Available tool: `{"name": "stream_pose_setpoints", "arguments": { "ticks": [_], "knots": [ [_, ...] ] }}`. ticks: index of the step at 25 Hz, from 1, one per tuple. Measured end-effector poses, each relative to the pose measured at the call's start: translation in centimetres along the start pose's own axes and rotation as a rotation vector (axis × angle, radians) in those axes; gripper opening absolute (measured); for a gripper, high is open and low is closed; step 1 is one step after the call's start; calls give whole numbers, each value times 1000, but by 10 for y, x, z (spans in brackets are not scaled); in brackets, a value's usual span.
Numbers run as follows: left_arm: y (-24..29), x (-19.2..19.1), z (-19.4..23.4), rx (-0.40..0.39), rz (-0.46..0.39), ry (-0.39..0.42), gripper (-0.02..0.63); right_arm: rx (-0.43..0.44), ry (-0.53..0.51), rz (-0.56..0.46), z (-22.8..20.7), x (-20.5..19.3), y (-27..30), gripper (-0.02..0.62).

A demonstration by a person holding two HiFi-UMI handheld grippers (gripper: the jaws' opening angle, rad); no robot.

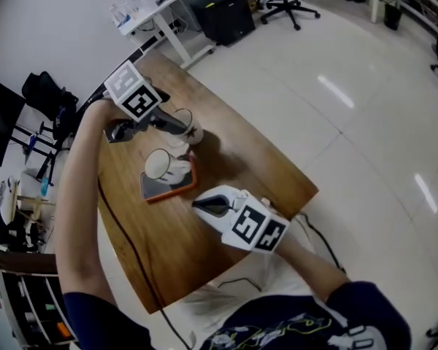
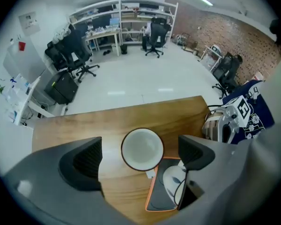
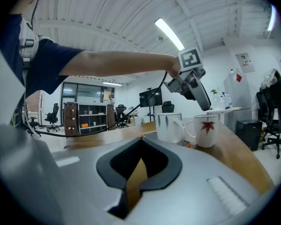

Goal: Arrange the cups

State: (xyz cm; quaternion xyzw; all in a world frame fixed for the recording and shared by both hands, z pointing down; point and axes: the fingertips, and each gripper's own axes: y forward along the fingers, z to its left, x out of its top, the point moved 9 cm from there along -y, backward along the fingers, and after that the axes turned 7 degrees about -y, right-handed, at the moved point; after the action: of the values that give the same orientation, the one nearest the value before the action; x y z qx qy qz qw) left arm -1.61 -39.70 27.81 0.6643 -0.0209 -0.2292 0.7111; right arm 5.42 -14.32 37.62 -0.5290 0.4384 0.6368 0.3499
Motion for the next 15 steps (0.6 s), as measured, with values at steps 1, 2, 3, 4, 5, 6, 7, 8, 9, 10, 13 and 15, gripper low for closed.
{"name": "stream_pose_setpoints", "arguments": {
  "ticks": [1,2,3,4,5,6,7,8,9,10,13,15],
  "knots": [
    [8,4,1,1,39,-2,483,3,-4,-1,0,1,0,12],
    [16,7,2,1,70,0,484,9,-8,-2,1,2,-1,12],
    [24,10,1,1,91,6,485,19,-12,-3,1,3,-1,12],
    [32,13,0,0,109,14,483,30,-15,-4,2,3,-2,12],
    [41,14,0,-2,132,19,485,39,-16,-5,2,4,-3,12],
    [50,12,0,-5,162,18,483,45,-16,-7,2,4,-3,12],
    [59,9,1,-7,192,14,483,47,-16,-8,2,4,-3,12],
    [67,5,3,-8,217,4,483,48,-15,-8,2,4,-2,12],
    [73,1,4,-12,231,-12,483,50,-15,-9,2,4,-2,12],
    [79,-2,6,-22,234,-33,480,53,-15,-9,2,4,-3,12],
    [86,-2,9,-60,227,-87,459,68,-16,-7,3,3,-4,12],
    [86,-2,11,-55,230,-122,459,70,-17,-9,3,3,-4,12]
  ]
}}
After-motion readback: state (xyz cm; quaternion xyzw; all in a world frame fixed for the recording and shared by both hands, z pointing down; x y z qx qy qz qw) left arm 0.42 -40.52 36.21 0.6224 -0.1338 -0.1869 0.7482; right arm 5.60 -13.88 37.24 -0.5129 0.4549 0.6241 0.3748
